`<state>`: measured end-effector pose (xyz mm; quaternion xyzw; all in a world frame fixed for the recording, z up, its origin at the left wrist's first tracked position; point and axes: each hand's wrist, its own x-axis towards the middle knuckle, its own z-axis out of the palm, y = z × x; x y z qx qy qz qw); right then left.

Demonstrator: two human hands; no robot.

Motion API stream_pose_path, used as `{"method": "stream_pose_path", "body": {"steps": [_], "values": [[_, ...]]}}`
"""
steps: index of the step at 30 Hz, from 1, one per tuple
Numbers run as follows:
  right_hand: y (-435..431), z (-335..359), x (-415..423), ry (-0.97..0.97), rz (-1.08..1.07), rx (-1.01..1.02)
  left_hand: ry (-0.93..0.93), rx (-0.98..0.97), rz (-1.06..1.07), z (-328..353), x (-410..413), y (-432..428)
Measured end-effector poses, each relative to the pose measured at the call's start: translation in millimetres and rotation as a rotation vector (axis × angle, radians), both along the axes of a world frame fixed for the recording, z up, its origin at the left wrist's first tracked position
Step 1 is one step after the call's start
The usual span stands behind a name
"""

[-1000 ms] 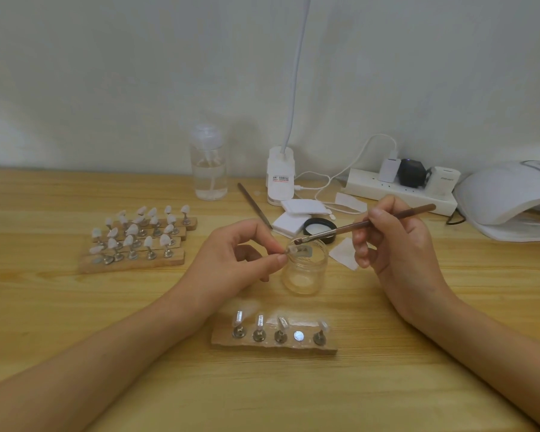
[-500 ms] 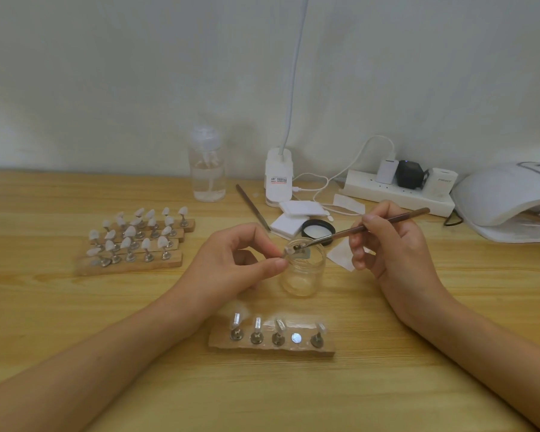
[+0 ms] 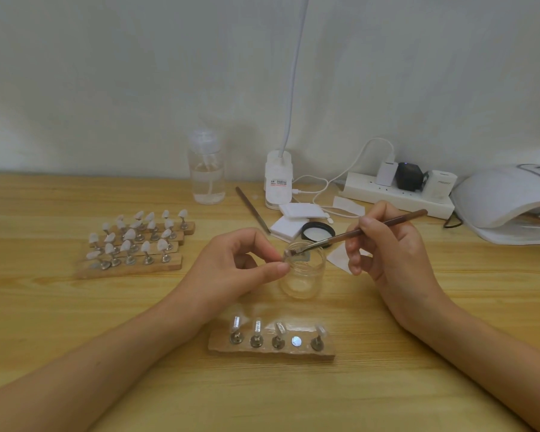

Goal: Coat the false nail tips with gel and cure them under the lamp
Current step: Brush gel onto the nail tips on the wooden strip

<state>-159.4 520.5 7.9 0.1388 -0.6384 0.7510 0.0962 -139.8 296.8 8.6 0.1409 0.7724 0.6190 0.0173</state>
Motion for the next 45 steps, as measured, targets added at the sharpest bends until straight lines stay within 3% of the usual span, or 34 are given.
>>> {"method": "stream_pose_path", "body": {"steps": [13, 45], "values": [[1.2, 2.2, -0.1, -0.007, -0.015, -0.070, -0.001, 0.003, -0.015, -1.6, -1.5, 0.1], [-0.1, -0.3, 1.1, 0.004, -0.024, 0.012, 0.014, 0.011, -0.017, -4.7, -3.6, -1.5]]}}
